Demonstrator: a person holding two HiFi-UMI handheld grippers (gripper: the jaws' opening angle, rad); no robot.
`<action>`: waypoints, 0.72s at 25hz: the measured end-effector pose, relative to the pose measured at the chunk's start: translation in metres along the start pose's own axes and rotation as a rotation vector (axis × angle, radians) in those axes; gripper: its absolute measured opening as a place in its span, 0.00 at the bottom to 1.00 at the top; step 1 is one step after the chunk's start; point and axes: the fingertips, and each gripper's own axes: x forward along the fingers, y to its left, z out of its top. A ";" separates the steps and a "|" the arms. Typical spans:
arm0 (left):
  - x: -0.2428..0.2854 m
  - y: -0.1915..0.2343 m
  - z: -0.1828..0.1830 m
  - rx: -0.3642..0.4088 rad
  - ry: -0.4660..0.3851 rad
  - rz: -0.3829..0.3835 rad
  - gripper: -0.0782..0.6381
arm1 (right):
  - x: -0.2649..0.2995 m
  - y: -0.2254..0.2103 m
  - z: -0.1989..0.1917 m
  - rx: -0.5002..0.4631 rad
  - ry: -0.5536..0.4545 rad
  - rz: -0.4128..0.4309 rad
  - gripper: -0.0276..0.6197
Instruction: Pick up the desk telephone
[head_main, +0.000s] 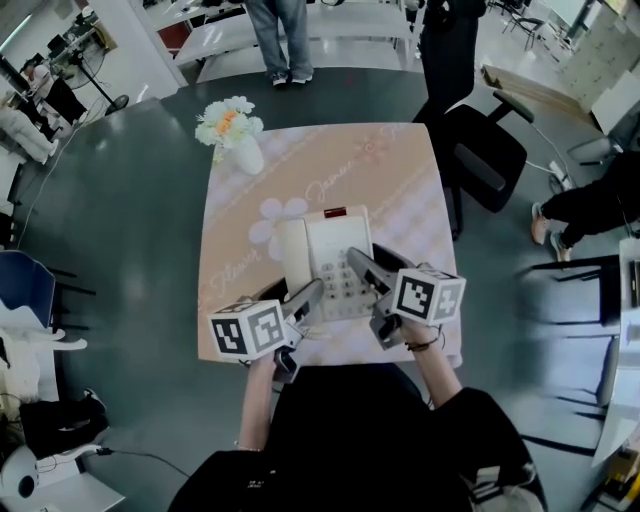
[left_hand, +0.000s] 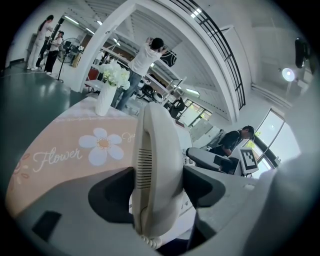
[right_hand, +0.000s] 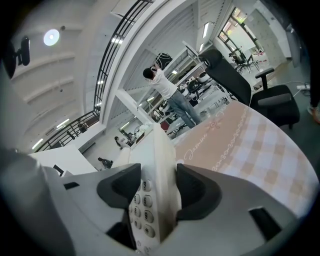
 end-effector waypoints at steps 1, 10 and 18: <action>-0.002 -0.002 0.001 0.001 -0.003 -0.002 0.53 | -0.002 0.003 0.002 -0.002 -0.007 0.002 0.37; -0.017 -0.018 0.015 0.039 -0.035 -0.015 0.53 | -0.012 0.022 0.018 -0.011 -0.063 0.036 0.36; -0.028 -0.032 0.029 0.094 -0.058 -0.014 0.53 | -0.023 0.037 0.035 -0.025 -0.103 0.065 0.36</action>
